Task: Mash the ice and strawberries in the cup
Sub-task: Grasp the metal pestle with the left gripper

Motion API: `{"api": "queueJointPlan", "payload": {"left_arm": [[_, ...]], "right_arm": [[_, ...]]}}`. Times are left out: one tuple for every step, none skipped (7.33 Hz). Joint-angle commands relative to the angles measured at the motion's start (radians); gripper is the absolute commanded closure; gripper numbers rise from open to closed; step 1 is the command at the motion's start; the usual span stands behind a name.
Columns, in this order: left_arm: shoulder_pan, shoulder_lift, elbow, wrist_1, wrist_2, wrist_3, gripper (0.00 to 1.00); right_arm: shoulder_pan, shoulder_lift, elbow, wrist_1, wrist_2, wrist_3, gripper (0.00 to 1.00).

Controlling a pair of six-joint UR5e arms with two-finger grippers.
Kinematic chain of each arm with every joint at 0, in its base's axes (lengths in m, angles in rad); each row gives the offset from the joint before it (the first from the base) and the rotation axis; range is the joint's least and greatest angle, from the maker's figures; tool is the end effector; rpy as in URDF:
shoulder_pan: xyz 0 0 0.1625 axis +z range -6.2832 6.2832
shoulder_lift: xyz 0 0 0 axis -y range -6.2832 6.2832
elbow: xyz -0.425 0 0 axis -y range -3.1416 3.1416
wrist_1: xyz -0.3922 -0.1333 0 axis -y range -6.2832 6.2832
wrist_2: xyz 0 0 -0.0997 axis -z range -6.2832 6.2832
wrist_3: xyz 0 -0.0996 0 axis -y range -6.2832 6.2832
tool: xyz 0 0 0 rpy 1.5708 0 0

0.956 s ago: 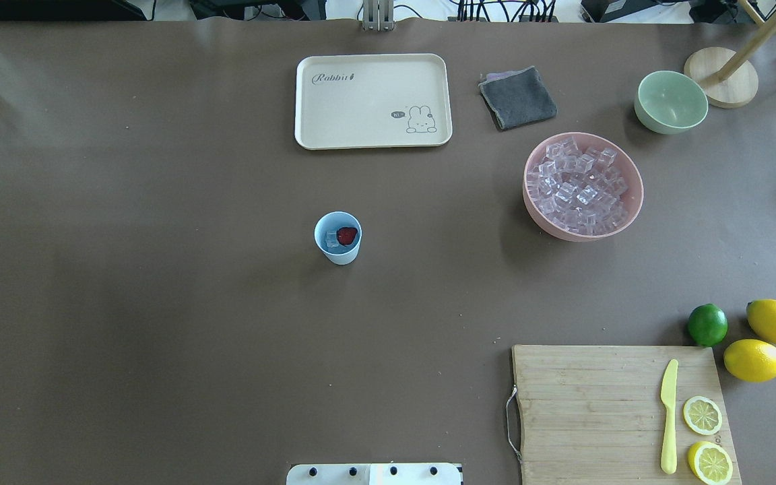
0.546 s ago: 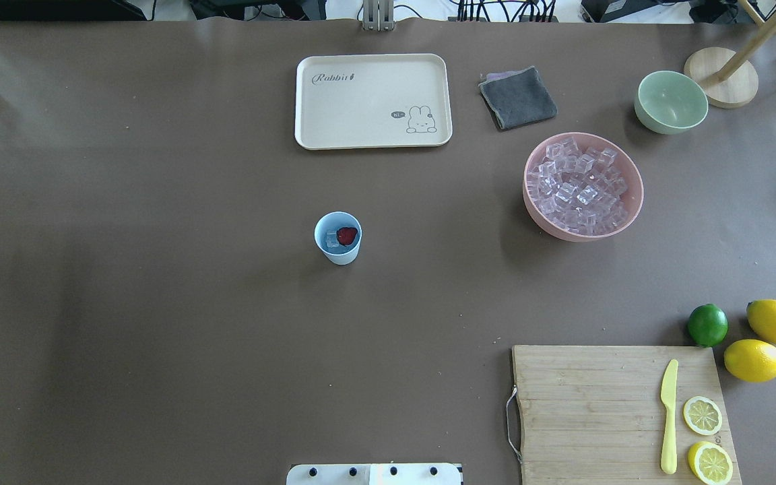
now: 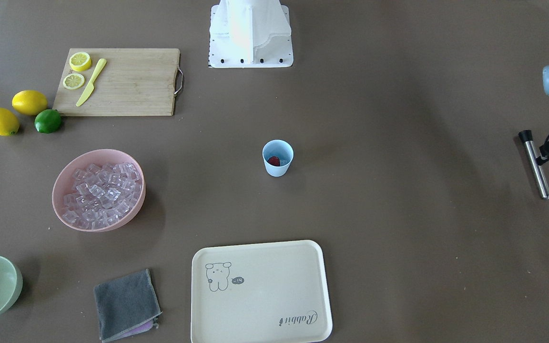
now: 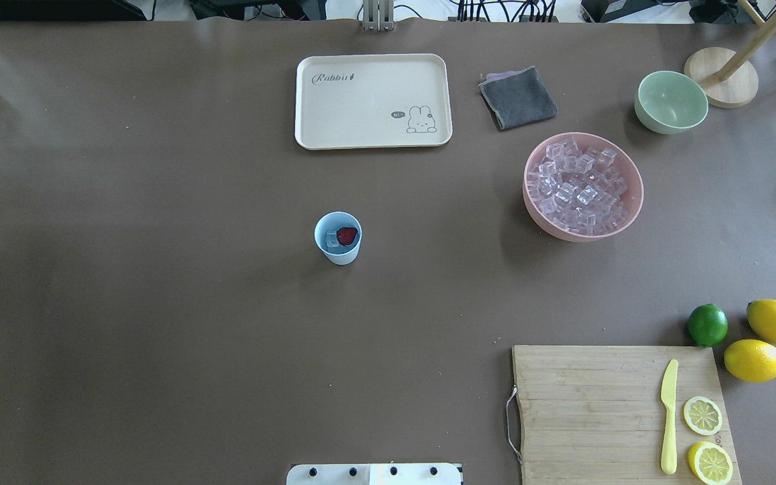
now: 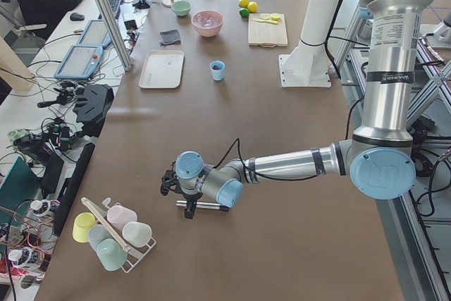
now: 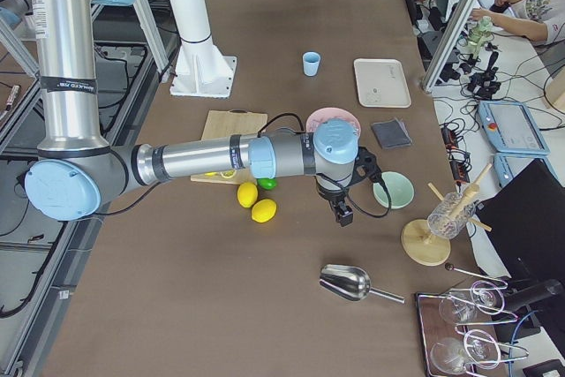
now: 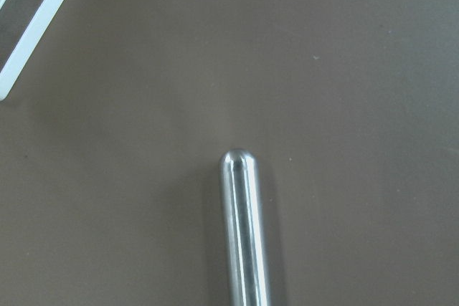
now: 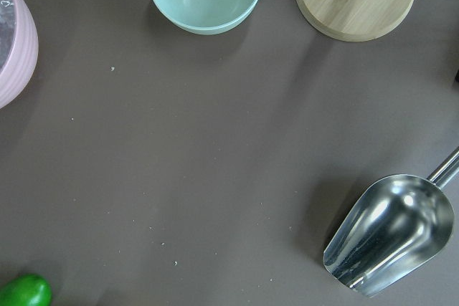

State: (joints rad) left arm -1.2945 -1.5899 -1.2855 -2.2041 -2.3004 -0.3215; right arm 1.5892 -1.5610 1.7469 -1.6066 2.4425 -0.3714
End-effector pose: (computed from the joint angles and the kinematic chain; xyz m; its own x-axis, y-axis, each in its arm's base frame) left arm 0.0737 -0.5053 0.7241 0.6990 0.1276 -0.7037 -0.0356 0.9889 0.1439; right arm 0.0662 -0.4966 0.5635 0.6081 -0.4544 0.6510 0.2173 0.8840 0.4140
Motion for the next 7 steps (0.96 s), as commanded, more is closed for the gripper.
{"api": "queueJointPlan", "payload": {"left_arm": [[0.006, -0.005, 0.024, -0.014, 0.003, -0.017, 0.03], [0.009, -0.008, 0.047, -0.049, 0.006, -0.03, 0.03], [0.023, -0.008, 0.063, -0.086, 0.057, -0.03, 0.03], [0.041, -0.012, 0.067, -0.104, 0.068, -0.036, 0.03], [0.058, -0.012, 0.068, -0.108, 0.07, -0.06, 0.03], [0.076, -0.012, 0.066, -0.111, 0.07, -0.073, 0.03], [0.08, -0.012, 0.067, -0.12, 0.07, -0.073, 0.03]], "right_arm": [[0.0, -0.017, 0.016, 0.004, 0.001, 0.003, 0.01], [0.0, -0.019, 0.016, 0.004, 0.001, 0.0, 0.01], [0.0, -0.014, 0.016, 0.004, 0.0, -0.006, 0.01], [0.0, -0.016, 0.017, 0.004, 0.0, -0.006, 0.01], [0.0, -0.027, 0.034, 0.004, 0.001, -0.006, 0.01], [0.0, -0.042, 0.049, 0.004, 0.001, -0.006, 0.01], [0.0, -0.053, 0.058, 0.004, 0.001, -0.006, 0.01]]}}
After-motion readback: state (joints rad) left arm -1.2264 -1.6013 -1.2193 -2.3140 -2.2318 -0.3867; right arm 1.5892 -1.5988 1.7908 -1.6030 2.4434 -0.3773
